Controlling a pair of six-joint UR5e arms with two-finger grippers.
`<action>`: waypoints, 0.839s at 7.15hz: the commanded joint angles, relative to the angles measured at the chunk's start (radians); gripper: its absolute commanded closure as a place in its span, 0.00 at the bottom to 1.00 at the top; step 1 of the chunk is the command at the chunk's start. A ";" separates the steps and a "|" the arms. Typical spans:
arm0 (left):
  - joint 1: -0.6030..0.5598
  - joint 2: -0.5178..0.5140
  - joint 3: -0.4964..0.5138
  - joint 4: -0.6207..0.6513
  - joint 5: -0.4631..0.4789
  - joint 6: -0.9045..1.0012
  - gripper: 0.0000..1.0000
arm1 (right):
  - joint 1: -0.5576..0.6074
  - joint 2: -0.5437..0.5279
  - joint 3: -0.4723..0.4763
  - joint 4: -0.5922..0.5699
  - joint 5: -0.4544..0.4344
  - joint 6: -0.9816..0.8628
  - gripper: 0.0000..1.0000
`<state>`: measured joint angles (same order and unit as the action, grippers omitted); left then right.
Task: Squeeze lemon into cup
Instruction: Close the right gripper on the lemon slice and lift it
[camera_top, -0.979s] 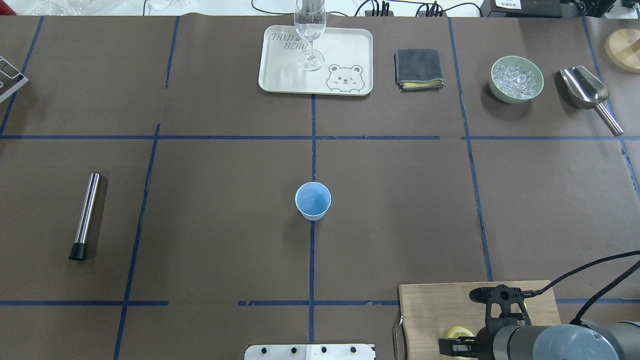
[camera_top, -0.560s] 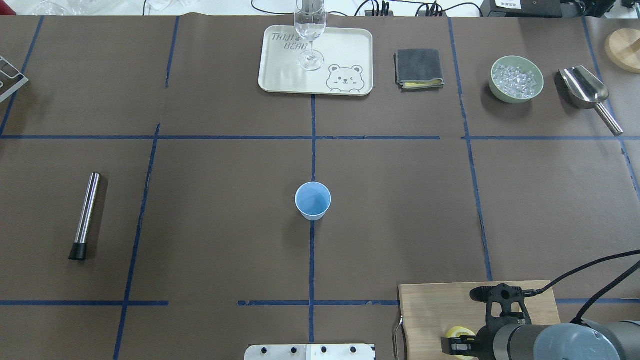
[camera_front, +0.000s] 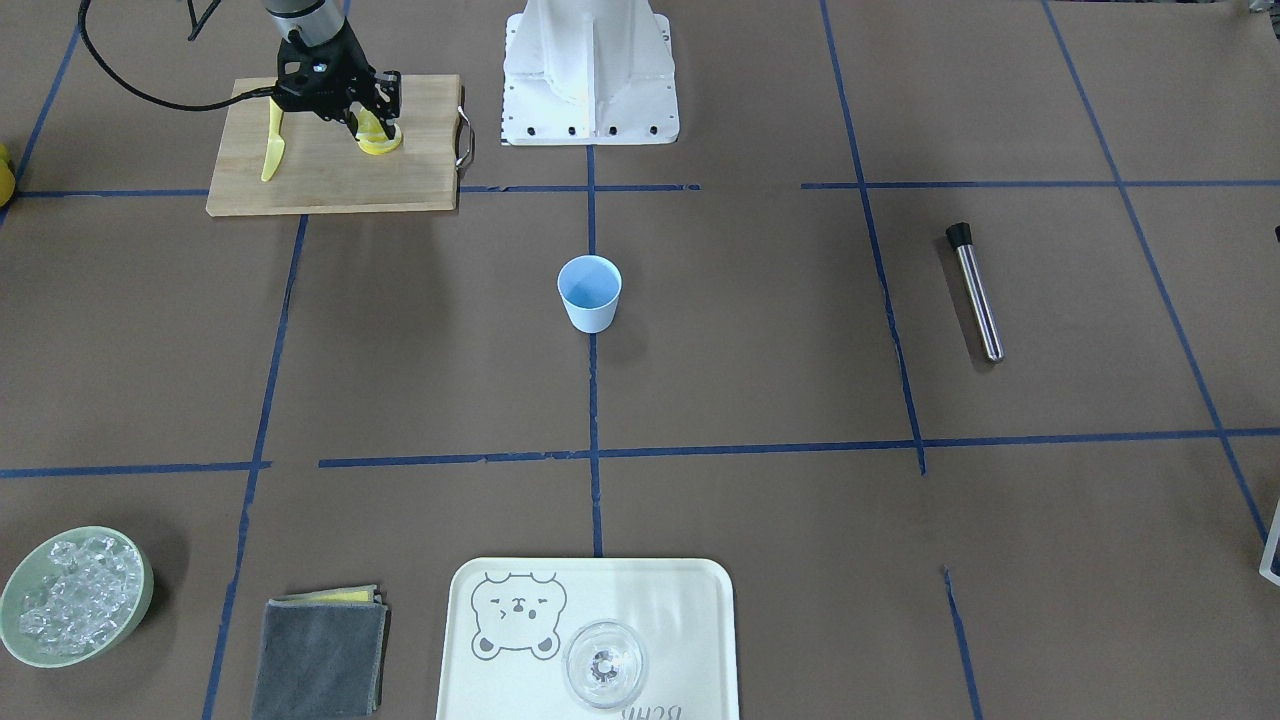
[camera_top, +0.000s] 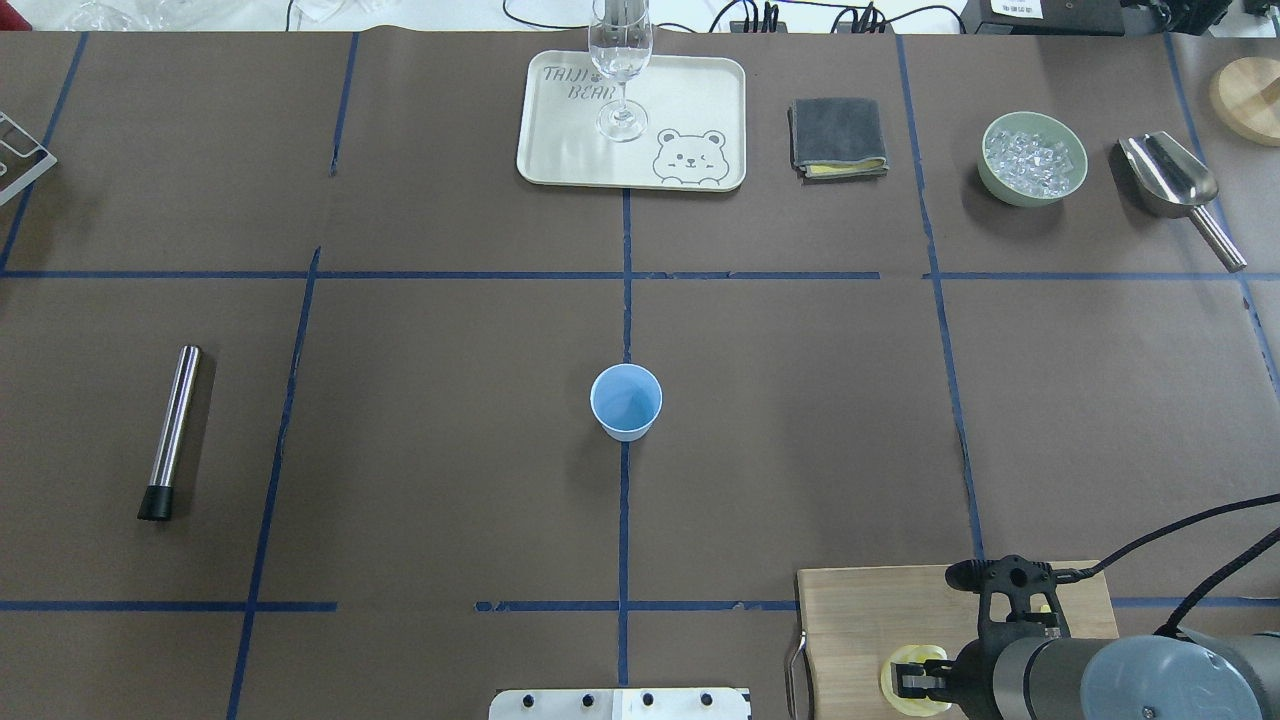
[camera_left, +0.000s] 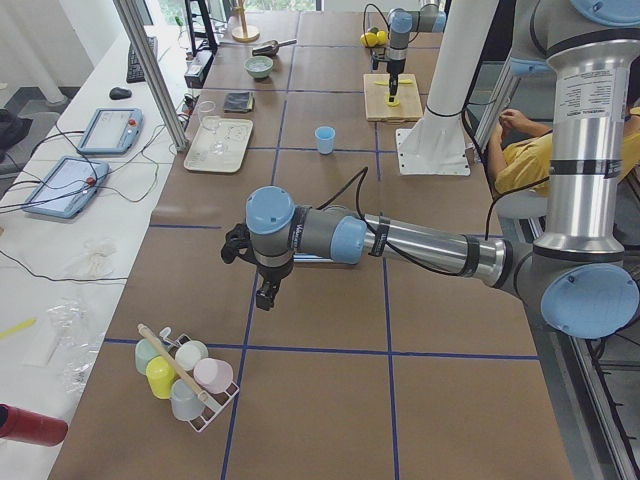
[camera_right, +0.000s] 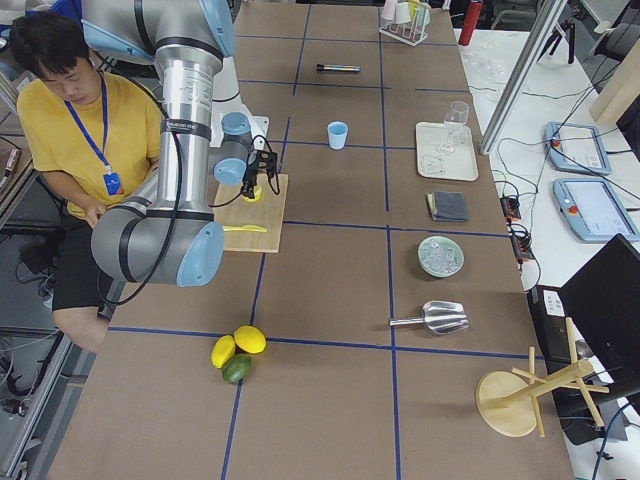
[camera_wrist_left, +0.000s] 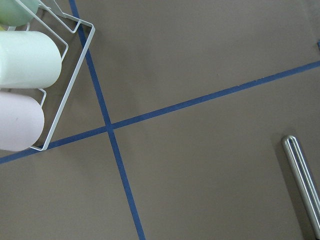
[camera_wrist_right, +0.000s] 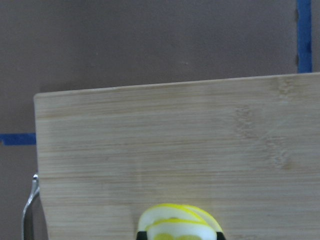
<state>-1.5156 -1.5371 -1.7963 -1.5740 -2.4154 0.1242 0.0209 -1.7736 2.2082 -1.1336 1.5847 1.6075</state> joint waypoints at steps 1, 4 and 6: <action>0.000 0.000 0.000 0.000 -0.001 0.000 0.00 | 0.010 -0.007 0.022 0.000 0.001 0.000 0.49; -0.002 0.002 -0.006 0.000 -0.001 0.000 0.00 | 0.051 -0.021 0.059 0.000 0.011 -0.001 0.49; -0.002 0.002 -0.008 0.002 -0.001 0.000 0.00 | 0.102 0.034 0.064 0.000 0.033 -0.001 0.49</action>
<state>-1.5170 -1.5355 -1.8024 -1.5735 -2.4160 0.1243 0.0942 -1.7793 2.2686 -1.1336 1.6012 1.6063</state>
